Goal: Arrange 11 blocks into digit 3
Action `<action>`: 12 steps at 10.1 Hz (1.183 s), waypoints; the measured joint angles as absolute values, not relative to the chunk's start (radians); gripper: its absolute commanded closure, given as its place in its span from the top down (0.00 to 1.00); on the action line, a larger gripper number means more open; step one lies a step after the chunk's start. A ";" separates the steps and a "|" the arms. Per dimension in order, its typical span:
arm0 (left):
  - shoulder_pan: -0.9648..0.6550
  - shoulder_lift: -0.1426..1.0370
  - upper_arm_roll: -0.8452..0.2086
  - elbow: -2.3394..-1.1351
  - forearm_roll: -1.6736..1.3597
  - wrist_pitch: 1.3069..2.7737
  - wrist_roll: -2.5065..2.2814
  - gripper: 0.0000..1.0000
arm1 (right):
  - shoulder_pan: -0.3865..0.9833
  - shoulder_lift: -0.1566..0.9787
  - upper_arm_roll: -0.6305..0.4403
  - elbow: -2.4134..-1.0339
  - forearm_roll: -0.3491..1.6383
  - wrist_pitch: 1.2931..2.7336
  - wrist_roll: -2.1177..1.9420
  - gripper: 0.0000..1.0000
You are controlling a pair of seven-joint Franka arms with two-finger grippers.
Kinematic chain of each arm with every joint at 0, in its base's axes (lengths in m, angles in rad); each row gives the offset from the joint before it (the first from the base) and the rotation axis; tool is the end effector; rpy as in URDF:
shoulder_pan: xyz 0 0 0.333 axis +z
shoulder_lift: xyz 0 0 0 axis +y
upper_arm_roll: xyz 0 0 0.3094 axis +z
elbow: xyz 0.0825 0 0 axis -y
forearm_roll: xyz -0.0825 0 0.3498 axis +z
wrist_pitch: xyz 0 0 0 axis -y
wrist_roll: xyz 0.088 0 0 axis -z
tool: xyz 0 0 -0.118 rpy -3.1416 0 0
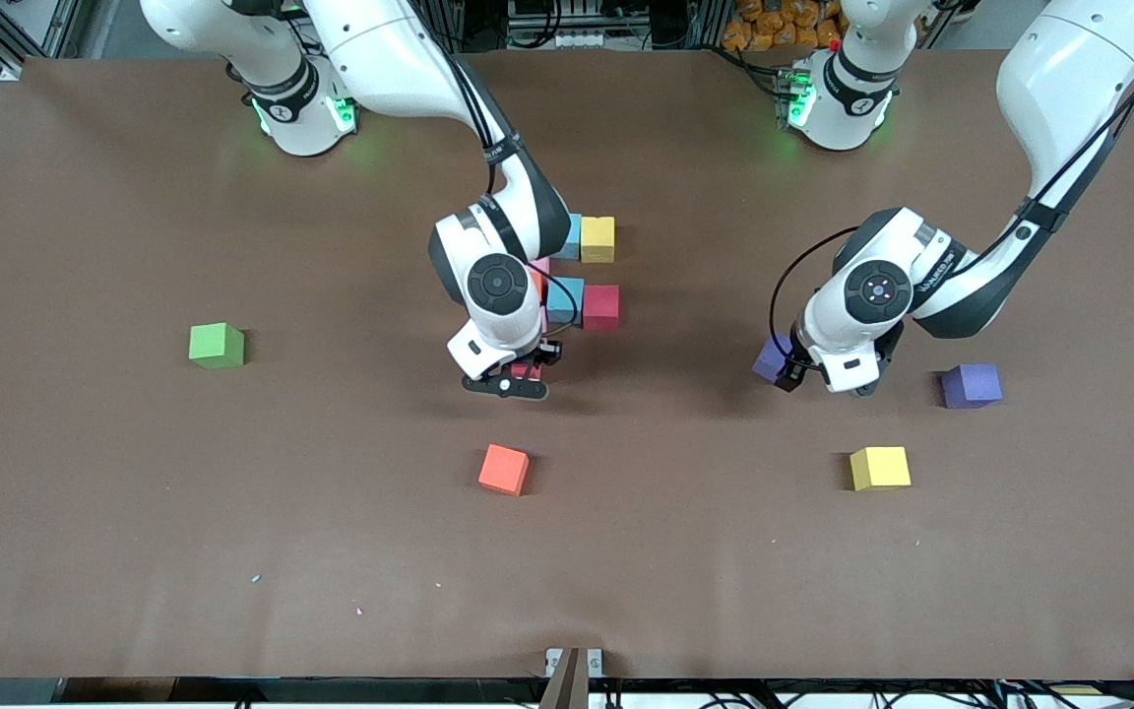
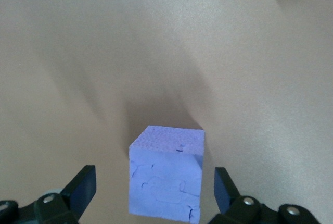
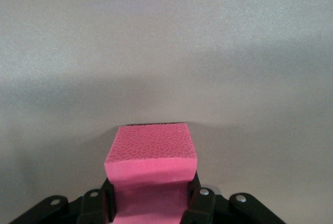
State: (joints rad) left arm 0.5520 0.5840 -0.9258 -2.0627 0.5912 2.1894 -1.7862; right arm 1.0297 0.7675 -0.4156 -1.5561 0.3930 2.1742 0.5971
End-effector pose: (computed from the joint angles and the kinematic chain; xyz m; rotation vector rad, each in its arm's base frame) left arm 0.5148 -0.1679 0.2426 -2.6080 -1.5240 0.1270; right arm 0.5070 0.4281 0.2210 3.1145 -0.1966 -0.1119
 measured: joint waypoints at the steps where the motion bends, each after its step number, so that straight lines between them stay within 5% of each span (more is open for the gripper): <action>1: 0.552 0.591 -0.926 -2.063 0.594 2.204 -1.786 1.00 | 1.030 0.768 -0.415 -1.555 0.393 2.175 0.598 0.00; 8: 0.551 0.660 -0.921 -2.067 0.681 2.218 -1.786 1.00 | 1.030 0.770 -0.410 -1.549 0.393 2.177 0.598 0.00; 10: 0.553 0.669 -0.914 -2.067 0.688 2.222 -1.786 0.74 | 1.030 0.772 -0.402 -1.548 0.393 2.177 0.598 0.00; 12: 0.552 0.669 -0.913 -2.065 0.688 2.226 -1.787 0.60 | 1.030 0.772 -0.400 -1.548 0.393 2.178 0.598 0.00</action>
State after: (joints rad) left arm 0.5519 0.6689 -0.9128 -2.0648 0.6882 2.2265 -1.7872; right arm 1.0299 0.7724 -0.3997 -1.5485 0.3933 2.1781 0.5981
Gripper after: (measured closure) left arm 0.256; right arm 0.471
